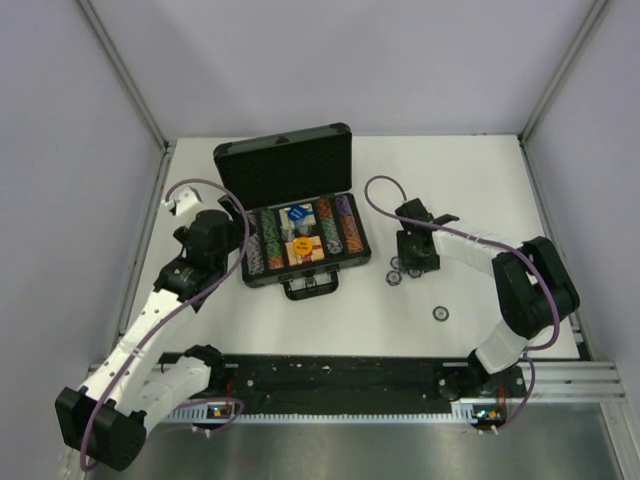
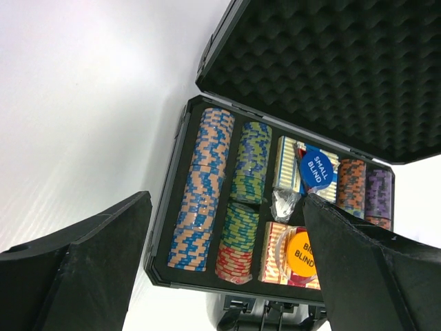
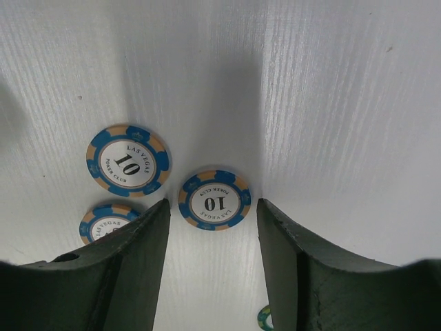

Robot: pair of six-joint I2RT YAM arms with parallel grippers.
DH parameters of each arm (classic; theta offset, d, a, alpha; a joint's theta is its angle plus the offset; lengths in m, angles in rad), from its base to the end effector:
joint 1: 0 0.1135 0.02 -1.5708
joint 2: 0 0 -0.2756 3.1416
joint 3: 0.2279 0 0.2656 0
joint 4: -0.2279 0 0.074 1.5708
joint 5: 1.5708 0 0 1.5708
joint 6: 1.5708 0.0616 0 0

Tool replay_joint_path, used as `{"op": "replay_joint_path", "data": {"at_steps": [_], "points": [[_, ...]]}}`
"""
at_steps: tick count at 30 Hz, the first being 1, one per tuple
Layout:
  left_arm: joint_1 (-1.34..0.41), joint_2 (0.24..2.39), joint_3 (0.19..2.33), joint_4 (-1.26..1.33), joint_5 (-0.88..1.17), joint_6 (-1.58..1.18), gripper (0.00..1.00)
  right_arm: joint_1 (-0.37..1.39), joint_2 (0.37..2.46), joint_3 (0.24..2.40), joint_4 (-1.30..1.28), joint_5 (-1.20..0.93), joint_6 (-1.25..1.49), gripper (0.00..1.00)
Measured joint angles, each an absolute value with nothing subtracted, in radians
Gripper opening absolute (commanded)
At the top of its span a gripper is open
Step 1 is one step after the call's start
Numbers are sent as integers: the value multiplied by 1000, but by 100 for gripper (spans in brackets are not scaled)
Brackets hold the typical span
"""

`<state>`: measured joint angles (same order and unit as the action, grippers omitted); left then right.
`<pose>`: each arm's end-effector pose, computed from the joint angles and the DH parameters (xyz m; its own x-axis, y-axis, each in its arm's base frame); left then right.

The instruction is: Pack up texas hold em set

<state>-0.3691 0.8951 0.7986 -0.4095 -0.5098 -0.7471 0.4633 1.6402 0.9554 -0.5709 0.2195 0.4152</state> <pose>0.2185 -0.0523 0.3014 -0.2751 -0.5295 -0.8025 -0.3682 0.8291 -0.4208 0.2914 0.1306 0.1437 -0.9299 -0.0244 -0.3671 -0.0008 0.9979 -0.0644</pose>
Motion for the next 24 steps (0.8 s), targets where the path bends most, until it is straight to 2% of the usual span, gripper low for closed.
{"op": "replay_joint_path", "data": {"at_steps": [11, 17, 24], "points": [[-368, 896, 799, -360, -524, -738, 97, 431, 1652, 958, -561, 155, 408, 49], [-366, 898, 799, -355, -524, -734, 97, 429, 1658, 968, -570, 152, 408, 39], [-363, 910, 799, -351, -524, -734, 97, 429, 1661, 984, -599, 163, 408, 39]]}}
